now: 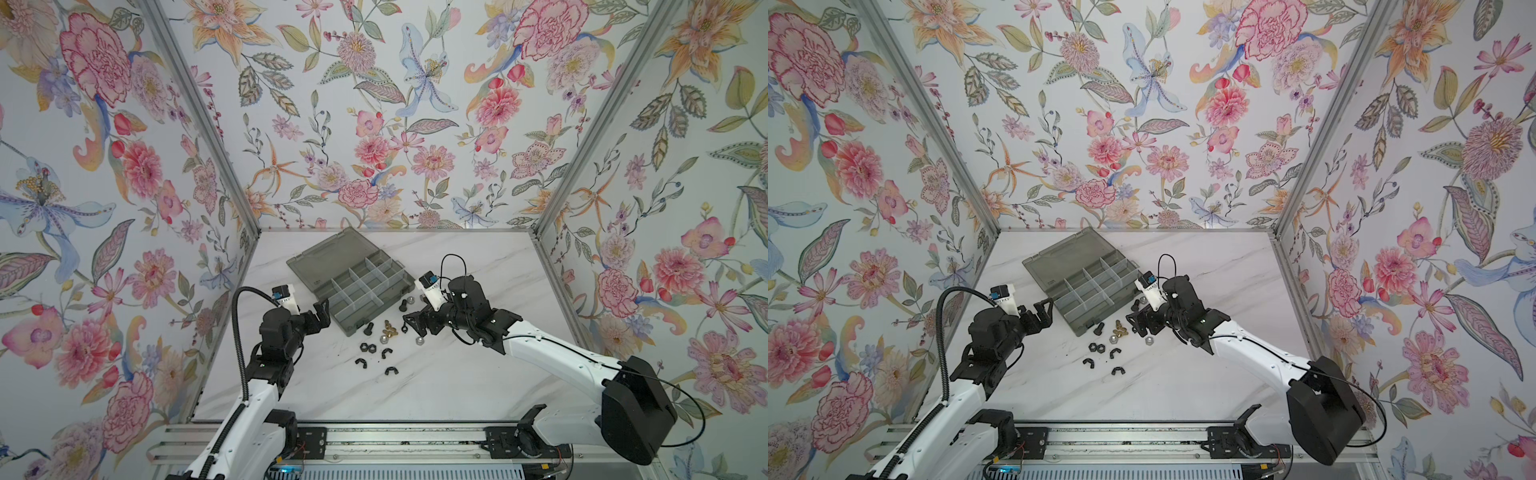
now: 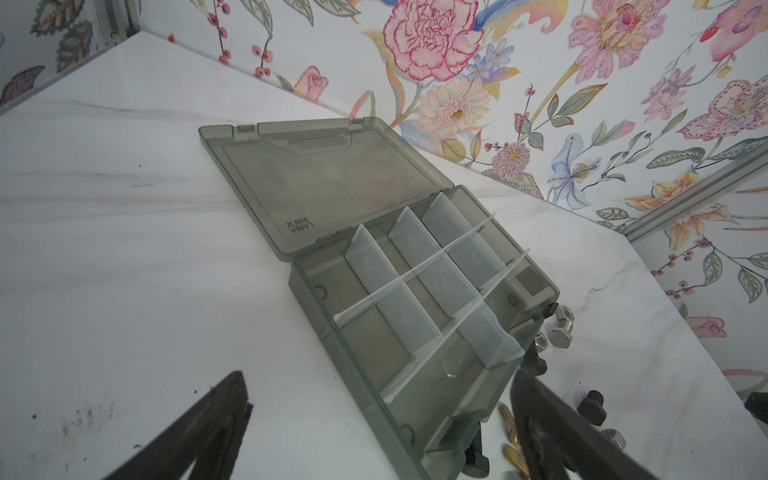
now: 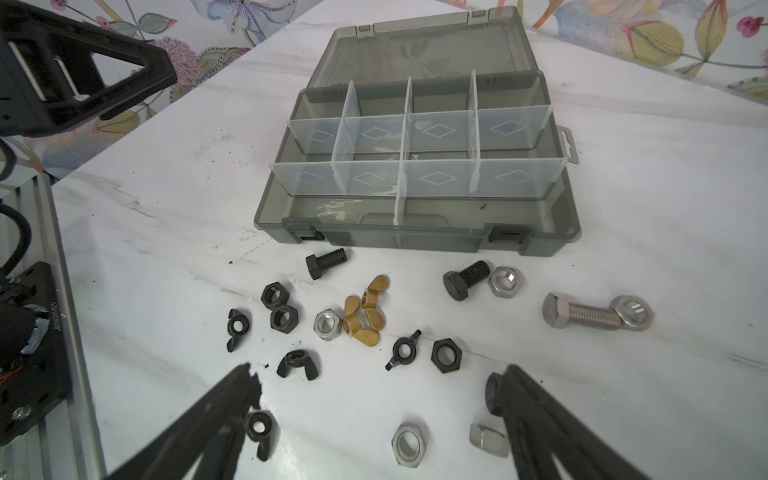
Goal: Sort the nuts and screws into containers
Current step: 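Move the right gripper over the brass wing nut while the left arm lifts slightly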
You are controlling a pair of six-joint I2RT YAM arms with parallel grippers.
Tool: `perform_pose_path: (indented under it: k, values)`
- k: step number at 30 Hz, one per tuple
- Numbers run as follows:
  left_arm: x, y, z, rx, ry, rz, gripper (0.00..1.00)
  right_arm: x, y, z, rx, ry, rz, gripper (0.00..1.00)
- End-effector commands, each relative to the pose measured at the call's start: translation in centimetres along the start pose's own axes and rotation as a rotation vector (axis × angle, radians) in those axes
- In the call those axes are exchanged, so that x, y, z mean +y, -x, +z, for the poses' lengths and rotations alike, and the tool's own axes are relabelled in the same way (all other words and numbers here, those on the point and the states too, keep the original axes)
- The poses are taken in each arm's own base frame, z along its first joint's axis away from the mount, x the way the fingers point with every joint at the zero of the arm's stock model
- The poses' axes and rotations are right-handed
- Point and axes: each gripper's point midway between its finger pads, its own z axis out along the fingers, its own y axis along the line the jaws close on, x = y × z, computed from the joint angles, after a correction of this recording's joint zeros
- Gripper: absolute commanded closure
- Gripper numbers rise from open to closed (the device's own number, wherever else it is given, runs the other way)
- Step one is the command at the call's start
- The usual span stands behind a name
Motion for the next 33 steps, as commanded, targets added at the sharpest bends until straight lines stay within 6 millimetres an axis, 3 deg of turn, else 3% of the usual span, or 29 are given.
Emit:
perform_pose_path:
  k: [1,6,11,20,23,33]
  values:
    - [-0.3,-0.9,-0.2,0.060,0.001,-0.031,0.01,0.2,-0.9,1.5,0.077,0.029,0.077,0.11]
    - [-0.1,-1.2,-0.4,0.084,0.019,-0.021,0.01,0.4,-1.5,4.3,0.124,0.068,0.153,0.18]
    - [-1.2,-1.5,-0.2,0.119,-0.031,-0.022,0.01,0.3,-2.0,6.5,0.130,0.096,0.197,0.20]
    - [-2.6,-1.9,-0.1,0.161,-0.109,-0.024,0.01,0.4,-3.2,9.1,0.175,0.105,0.231,0.27]
    - [-2.9,-1.8,-0.3,0.167,-0.124,-0.019,0.01,0.6,-3.5,9.8,0.191,0.107,0.241,0.34]
    - [-3.0,-2.0,-0.3,0.180,-0.123,-0.015,0.01,1.0,-4.3,12.0,0.228,0.095,0.255,0.45]
